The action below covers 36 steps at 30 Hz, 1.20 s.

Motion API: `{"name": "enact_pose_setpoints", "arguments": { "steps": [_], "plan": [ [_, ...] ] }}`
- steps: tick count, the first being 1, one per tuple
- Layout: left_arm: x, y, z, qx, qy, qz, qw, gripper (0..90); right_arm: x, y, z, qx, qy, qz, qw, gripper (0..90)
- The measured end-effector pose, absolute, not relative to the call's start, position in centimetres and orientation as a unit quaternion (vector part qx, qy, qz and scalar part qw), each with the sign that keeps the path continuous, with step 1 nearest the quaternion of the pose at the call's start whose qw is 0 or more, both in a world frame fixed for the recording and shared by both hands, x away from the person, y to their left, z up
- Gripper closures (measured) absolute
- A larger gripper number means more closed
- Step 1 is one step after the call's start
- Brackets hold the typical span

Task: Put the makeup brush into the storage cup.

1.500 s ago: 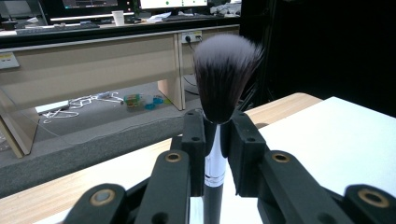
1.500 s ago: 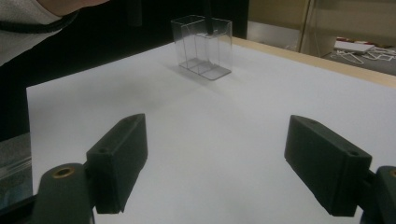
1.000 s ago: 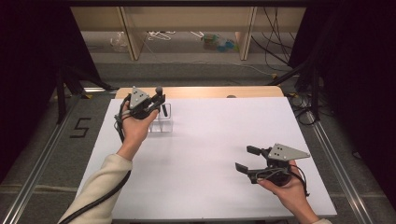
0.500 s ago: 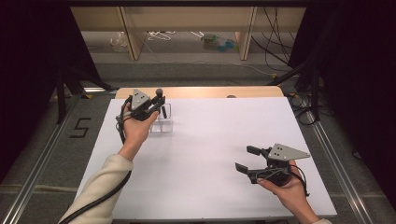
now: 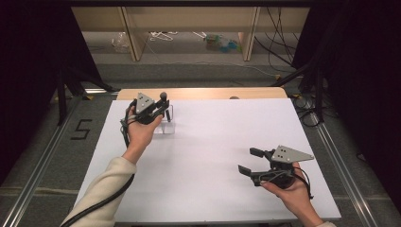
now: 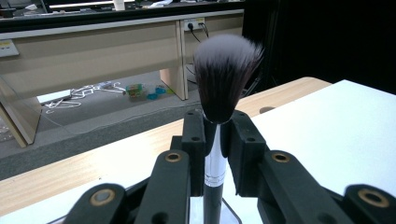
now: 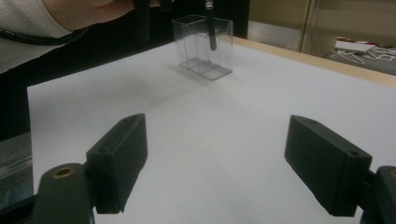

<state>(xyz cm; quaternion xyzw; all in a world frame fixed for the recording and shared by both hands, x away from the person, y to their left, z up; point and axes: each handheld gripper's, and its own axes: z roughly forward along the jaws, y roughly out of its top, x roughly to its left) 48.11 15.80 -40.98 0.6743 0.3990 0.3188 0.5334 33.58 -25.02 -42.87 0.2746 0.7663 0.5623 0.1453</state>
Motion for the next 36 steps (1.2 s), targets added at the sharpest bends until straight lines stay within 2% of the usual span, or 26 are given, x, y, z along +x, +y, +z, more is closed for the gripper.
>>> {"name": "enact_pose_setpoints", "arguments": {
  "steps": [11, 14, 27, 28, 32, 34, 36],
  "plan": [
    [48.3, 15.8, -41.5, 0.675, 0.400, 0.317, 0.533, 77.6, 33.4, -25.0, -42.9, 0.283, 0.768, 0.560, 0.133, 22.1],
    [48.3, 15.8, -41.6, 0.676, 0.401, 0.317, 0.531, 77.7, 33.6, -25.0, -42.9, 0.275, 0.767, 0.561, 0.145, 22.1],
    [48.4, 15.9, -41.6, 0.667, 0.413, 0.303, 0.542, 76.8, 33.6, -25.0, -42.9, 0.275, 0.767, 0.561, 0.145, 22.1],
    [48.4, 16.0, -41.5, 0.663, 0.419, 0.296, 0.545, 74.6, 33.6, -24.9, -42.9, 0.275, 0.767, 0.562, 0.144, 22.1],
    [48.3, 16.3, -40.0, 0.655, 0.421, 0.289, 0.557, 42.4, 33.6, -25.0, -42.9, 0.275, 0.767, 0.562, 0.143, 22.1],
    [48.1, 16.4, -39.3, 0.652, 0.420, 0.289, 0.561, 33.2, 33.6, -24.9, -42.9, 0.275, 0.767, 0.562, 0.143, 22.0],
    [47.8, 16.5, -38.5, 0.657, 0.414, 0.290, 0.559, 27.8, 33.6, -25.0, -42.9, 0.275, 0.767, 0.562, 0.144, 22.0]
  ]
}}
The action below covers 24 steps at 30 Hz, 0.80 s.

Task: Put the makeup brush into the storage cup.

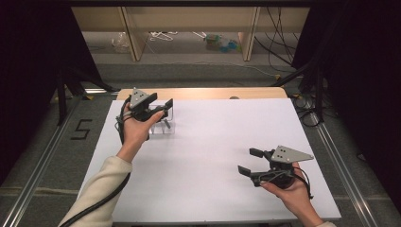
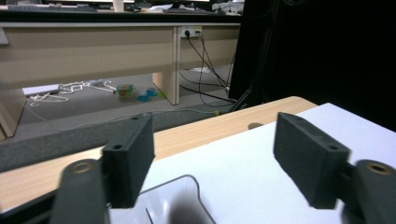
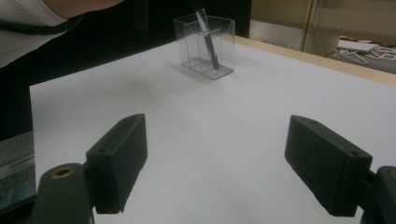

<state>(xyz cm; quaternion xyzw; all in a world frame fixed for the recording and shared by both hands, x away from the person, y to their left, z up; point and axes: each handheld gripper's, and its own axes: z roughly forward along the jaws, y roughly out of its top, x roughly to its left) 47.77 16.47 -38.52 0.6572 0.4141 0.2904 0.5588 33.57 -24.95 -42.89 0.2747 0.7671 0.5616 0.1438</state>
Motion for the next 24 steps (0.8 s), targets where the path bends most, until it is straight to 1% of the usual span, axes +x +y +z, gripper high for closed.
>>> {"name": "enact_pose_setpoints", "arguments": {
  "steps": [1, 2, 4, 6, 8, 11, 15, 19, 20, 22, 24],
  "plan": [
    [47.9, 16.6, -38.2, 0.662, 0.397, 0.304, 0.558, 25.8, 33.6, -25.0, -42.9, 0.275, 0.767, 0.561, 0.144, 22.0],
    [48.0, 17.3, -37.7, 0.688, 0.368, 0.333, 0.529, 24.4, 33.6, -25.0, -42.9, 0.276, 0.767, 0.561, 0.144, 21.9],
    [47.8, 17.4, -37.2, 0.699, 0.350, 0.336, 0.525, 23.4, 33.6, -25.0, -42.9, 0.275, 0.767, 0.561, 0.144, 21.9],
    [48.0, 17.7, -36.8, 0.724, 0.302, 0.328, 0.527, 23.0, 33.6, -25.0, -42.9, 0.275, 0.767, 0.561, 0.144, 21.8],
    [47.9, 18.0, -36.4, 0.724, 0.297, 0.339, 0.522, 22.6, 33.6, -25.0, -42.9, 0.276, 0.767, 0.561, 0.144, 21.8],
    [47.6, 18.3, -36.2, 0.733, 0.279, 0.339, 0.520, 22.5, 33.6, -25.0, -42.9, 0.276, 0.767, 0.561, 0.144, 21.7],
    [47.0, 19.0, -36.3, 0.743, 0.264, 0.357, 0.501, 22.2, 33.6, -25.0, -42.9, 0.277, 0.766, 0.562, 0.143, 21.7],
    [46.0, 19.4, -36.5, 0.740, 0.259, 0.368, 0.500, 21.9, 33.6, -25.0, -42.9, 0.277, 0.767, 0.561, 0.145, 21.7],
    [44.4, 17.8, -37.5, 0.679, 0.380, 0.294, 0.556, 21.6, 33.6, -25.0, -42.9, 0.277, 0.767, 0.561, 0.145, 21.7],
    [43.7, 17.9, -37.6, 0.677, 0.374, 0.293, 0.562, 20.9, 33.6, -25.0, -42.8, 0.277, 0.768, 0.559, 0.144, 21.6],
    [43.1, 18.2, -37.6, 0.678, 0.368, 0.298, 0.562, 21.0, 33.5, -25.0, -42.9, 0.283, 0.765, 0.564, 0.132, 21.6]
  ]
}}
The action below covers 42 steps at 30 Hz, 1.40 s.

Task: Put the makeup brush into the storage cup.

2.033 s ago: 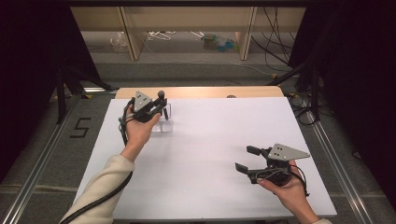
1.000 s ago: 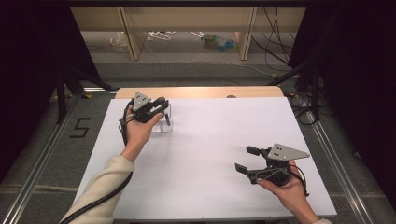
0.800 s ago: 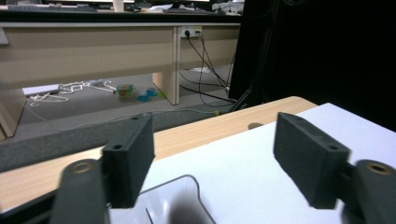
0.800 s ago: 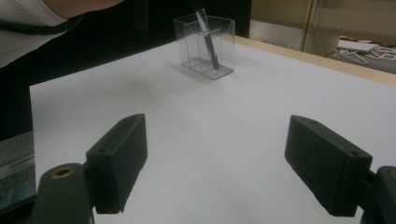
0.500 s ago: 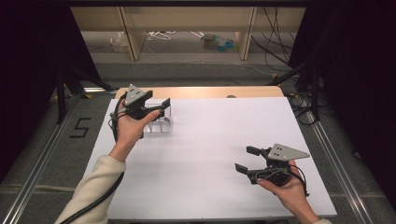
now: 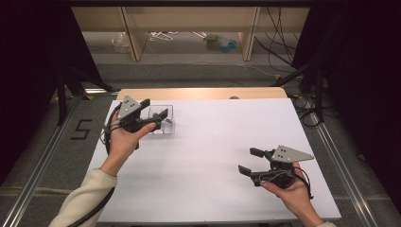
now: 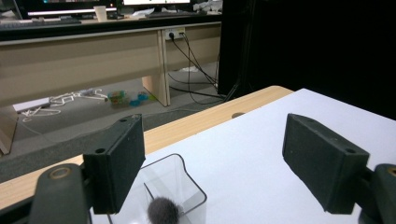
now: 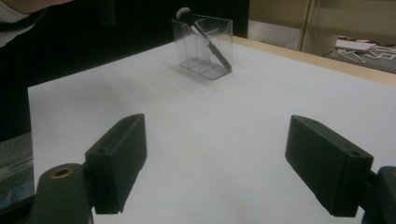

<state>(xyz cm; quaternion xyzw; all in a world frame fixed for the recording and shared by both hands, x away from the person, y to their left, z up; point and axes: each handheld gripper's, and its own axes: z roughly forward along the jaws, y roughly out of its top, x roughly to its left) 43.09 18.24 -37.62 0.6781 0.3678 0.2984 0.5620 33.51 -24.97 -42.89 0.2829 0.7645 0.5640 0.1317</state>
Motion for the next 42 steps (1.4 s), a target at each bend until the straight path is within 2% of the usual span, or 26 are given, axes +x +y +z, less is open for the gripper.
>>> {"name": "enact_pose_setpoints", "arguments": {
  "steps": [1, 16, 17, 22, 26, 42],
  "plan": [
    [42.7, 18.3, -37.6, 0.675, 0.369, 0.297, 0.566, 21.0, 33.6, -25.1, -42.9, 0.278, 0.764, 0.564, 0.142, 21.5],
    [37.4, 18.8, -39.0, 0.677, 0.338, 0.272, 0.594, 19.4, 33.4, -25.3, -42.5, 0.287, 0.772, 0.551, 0.139, 21.4],
    [38.3, 19.9, -38.5, 0.713, 0.248, 0.336, 0.563, 19.5, 33.6, -25.2, -42.7, 0.275, 0.763, 0.567, 0.145, 21.4],
    [36.8, 19.9, -39.1, 0.710, 0.248, 0.331, 0.570, 19.2, 33.4, -25.4, -42.5, 0.282, 0.769, 0.554, 0.147, 21.4],
    [35.7, 20.0, -39.6, 0.709, 0.243, 0.326, 0.576, 19.1, 33.5, -25.1, -42.7, 0.284, 0.762, 0.567, 0.130, 21.3],
    [32.1, 21.6, -41.3, 0.713, 0.232, 0.319, 0.579, 18.8, 33.5, -25.1, -42.8, 0.283, 0.765, 0.562, 0.136, 21.3]
  ]
}}
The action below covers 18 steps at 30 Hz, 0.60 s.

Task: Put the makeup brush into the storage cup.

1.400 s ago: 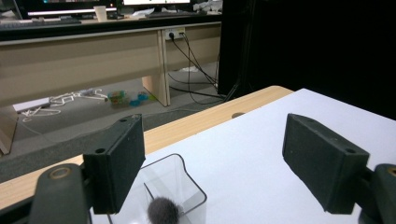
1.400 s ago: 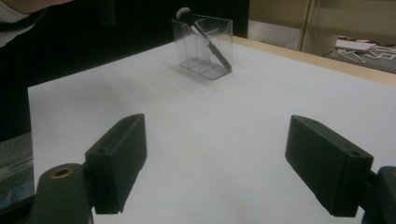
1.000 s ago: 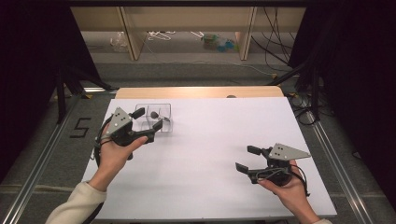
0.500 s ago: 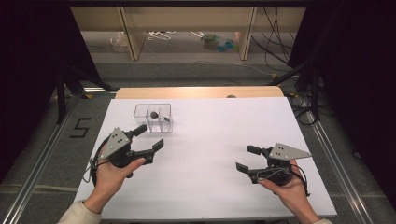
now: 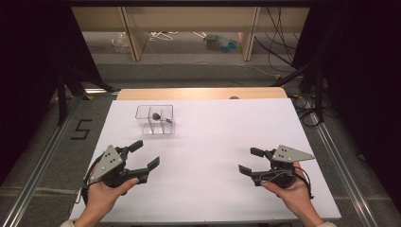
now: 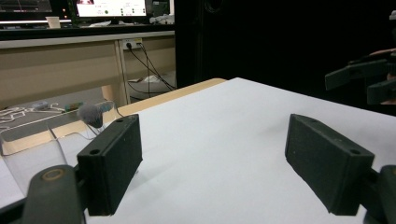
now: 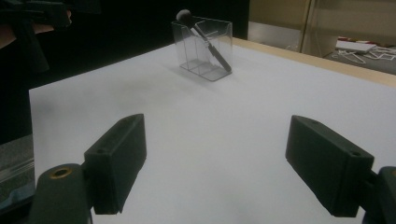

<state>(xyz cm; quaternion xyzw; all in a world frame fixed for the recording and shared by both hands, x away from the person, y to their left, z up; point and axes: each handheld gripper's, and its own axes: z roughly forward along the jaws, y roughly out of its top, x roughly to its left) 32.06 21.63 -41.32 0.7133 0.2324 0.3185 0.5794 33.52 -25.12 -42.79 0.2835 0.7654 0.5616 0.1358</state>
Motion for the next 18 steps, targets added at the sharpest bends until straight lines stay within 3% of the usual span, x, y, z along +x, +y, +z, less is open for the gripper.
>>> {"name": "enact_pose_setpoints", "arguments": {
  "steps": [2, 3, 4, 18],
  "plan": [
    [31.9, 21.8, -41.4, 0.714, 0.232, 0.317, 0.580, 18.8, 33.6, -25.2, -42.7, 0.283, 0.770, 0.556, 0.133, 21.3],
    [31.0, 21.0, -41.9, 0.689, 0.289, 0.265, 0.610, 18.8, 33.6, -25.2, -42.8, 0.283, 0.771, 0.556, 0.131, 21.3],
    [31.0, 21.0, -42.0, 0.689, 0.290, 0.260, 0.612, 18.8, 33.6, -25.2, -42.8, 0.284, 0.771, 0.555, 0.131, 21.3],
    [30.8, 21.0, -42.8, 0.697, 0.290, 0.255, 0.605, 18.9, 33.7, -25.2, -42.9, 0.280, 0.766, 0.563, 0.134, 21.3]
  ]
}}
